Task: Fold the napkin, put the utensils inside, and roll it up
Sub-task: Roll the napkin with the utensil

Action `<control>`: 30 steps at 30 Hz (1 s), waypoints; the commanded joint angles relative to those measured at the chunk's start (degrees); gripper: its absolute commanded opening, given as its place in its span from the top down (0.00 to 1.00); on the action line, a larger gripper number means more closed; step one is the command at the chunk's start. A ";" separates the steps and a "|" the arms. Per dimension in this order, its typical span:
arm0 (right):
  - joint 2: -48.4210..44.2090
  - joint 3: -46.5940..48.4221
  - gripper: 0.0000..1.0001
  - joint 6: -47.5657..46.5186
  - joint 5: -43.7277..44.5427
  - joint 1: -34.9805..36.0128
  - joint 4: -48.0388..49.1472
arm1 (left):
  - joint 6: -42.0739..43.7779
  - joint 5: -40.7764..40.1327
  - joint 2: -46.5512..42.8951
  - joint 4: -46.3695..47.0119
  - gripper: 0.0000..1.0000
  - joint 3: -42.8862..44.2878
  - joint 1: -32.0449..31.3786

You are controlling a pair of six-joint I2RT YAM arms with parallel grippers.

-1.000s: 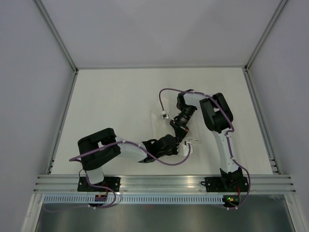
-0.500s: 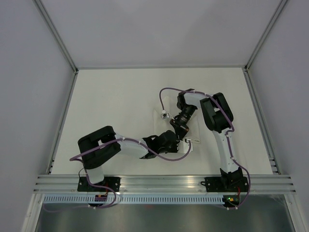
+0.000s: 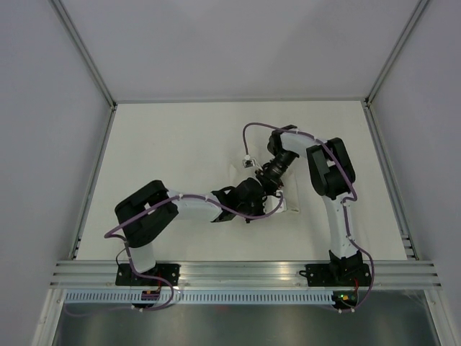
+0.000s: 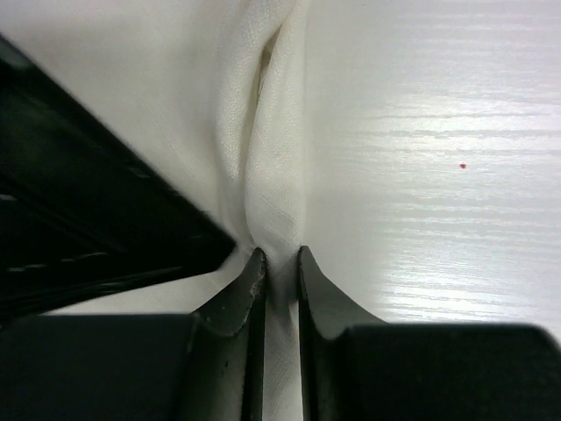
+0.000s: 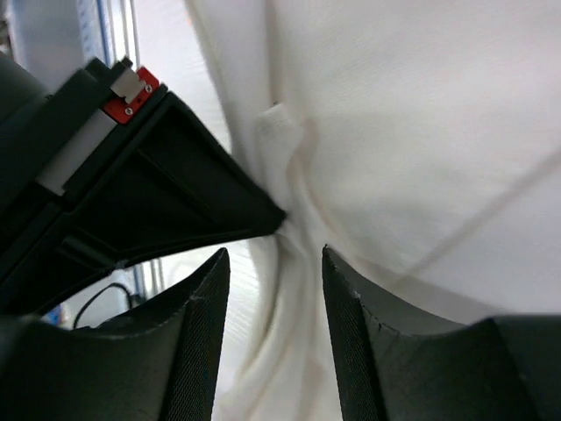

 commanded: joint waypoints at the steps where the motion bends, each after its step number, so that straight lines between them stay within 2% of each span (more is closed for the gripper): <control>1: -4.91 3.65 0.47 0.90 -2.92 -2.85 4.47 | -5.77 10.50 2.82 -6.98 0.98 0.88 1.16; 7: -10.36 2.61 0.46 6.87 -7.06 -8.56 10.77 | -9.29 18.93 4.66 -12.69 0.98 5.01 5.64; 13: -20.02 -4.33 0.46 9.44 -10.05 -16.47 19.31 | -13.16 28.68 9.23 -20.23 0.98 11.16 10.83; 16: -27.92 -11.35 0.47 8.82 -7.51 -18.68 24.83 | -14.12 32.38 12.04 -23.32 0.98 14.59 12.15; 17: -33.25 -17.03 0.47 9.16 -6.72 -18.68 27.30 | -15.00 33.78 12.57 -24.20 0.98 15.64 13.11; 19: -39.34 -23.82 0.46 10.56 -2.77 -18.24 36.87 | -15.79 36.68 14.50 -24.91 0.98 16.52 14.34; 23: -57.88 -44.61 0.43 12.15 7.68 -11.93 52.69 | -16.59 40.38 18.72 -29.02 0.98 20.74 15.40; 24: -60.70 -47.90 0.42 13.63 9.96 -7.91 59.16 | -16.76 41.43 19.51 -29.91 0.98 21.70 15.49; 25: -65.08 -50.72 0.40 14.08 14.95 -5.43 61.66 | -16.94 42.22 21.35 -30.79 0.98 23.54 15.76; 26: -66.60 -54.92 0.40 14.17 16.82 -3.06 63.52 | -17.29 42.84 22.15 -31.49 0.98 24.34 15.93; 27: -67.66 -56.36 0.39 14.52 18.58 1.49 65.88 | -17.46 44.33 22.94 -33.15 0.98 25.22 16.02; 30: -66.97 -58.48 0.41 14.88 23.16 8.01 66.70 | -18.52 45.74 25.49 -34.57 0.98 27.51 16.81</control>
